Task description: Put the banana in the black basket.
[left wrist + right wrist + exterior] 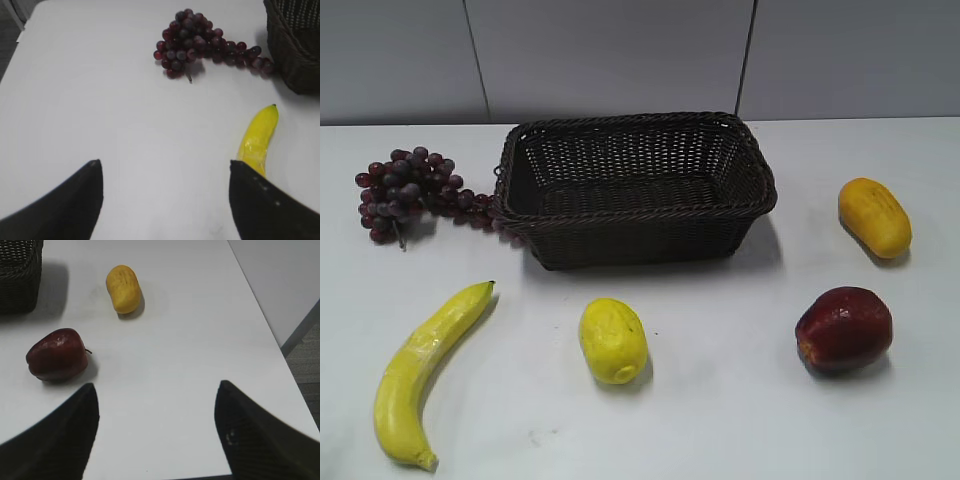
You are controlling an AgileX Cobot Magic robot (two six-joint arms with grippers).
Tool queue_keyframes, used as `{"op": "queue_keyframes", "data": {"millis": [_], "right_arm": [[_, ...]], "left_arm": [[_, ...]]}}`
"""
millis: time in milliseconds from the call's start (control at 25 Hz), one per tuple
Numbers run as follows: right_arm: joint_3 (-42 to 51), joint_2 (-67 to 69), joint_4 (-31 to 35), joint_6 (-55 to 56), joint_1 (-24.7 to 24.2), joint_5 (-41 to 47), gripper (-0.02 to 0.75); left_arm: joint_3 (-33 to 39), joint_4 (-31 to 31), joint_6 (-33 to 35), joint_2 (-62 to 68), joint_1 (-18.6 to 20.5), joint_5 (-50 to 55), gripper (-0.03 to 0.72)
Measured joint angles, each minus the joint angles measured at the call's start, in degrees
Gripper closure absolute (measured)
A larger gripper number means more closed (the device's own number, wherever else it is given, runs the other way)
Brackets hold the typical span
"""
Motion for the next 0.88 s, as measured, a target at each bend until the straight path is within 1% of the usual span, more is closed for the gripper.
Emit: {"op": "queue_keyframes", "data": {"millis": [320, 520, 680, 760, 880], "right_arm": [[0.0, 0.0, 0.0, 0.0, 0.0, 0.0, 0.187], [0.0, 0.0, 0.0, 0.0, 0.0, 0.0, 0.187], [0.0, 0.0, 0.0, 0.0, 0.0, 0.0, 0.187], [0.0, 0.0, 0.0, 0.0, 0.0, 0.0, 0.187], [0.0, 0.0, 0.0, 0.0, 0.0, 0.0, 0.187]], "left_arm": [[0.0, 0.9, 1.7, 21.6, -8.3, -3.6, 0.109], [-1.2, 1.4, 2.9, 36.6, -16.6, -7.9, 0.111], [-3.6, 1.6, 1.4, 48.6, -23.2, -12.6, 0.126], [-4.9, 1.7, -0.1, 54.2, -24.6, -14.3, 0.131], [-7.3, 1.7, -0.8, 62.1, -24.8, -15.3, 0.132]]}}
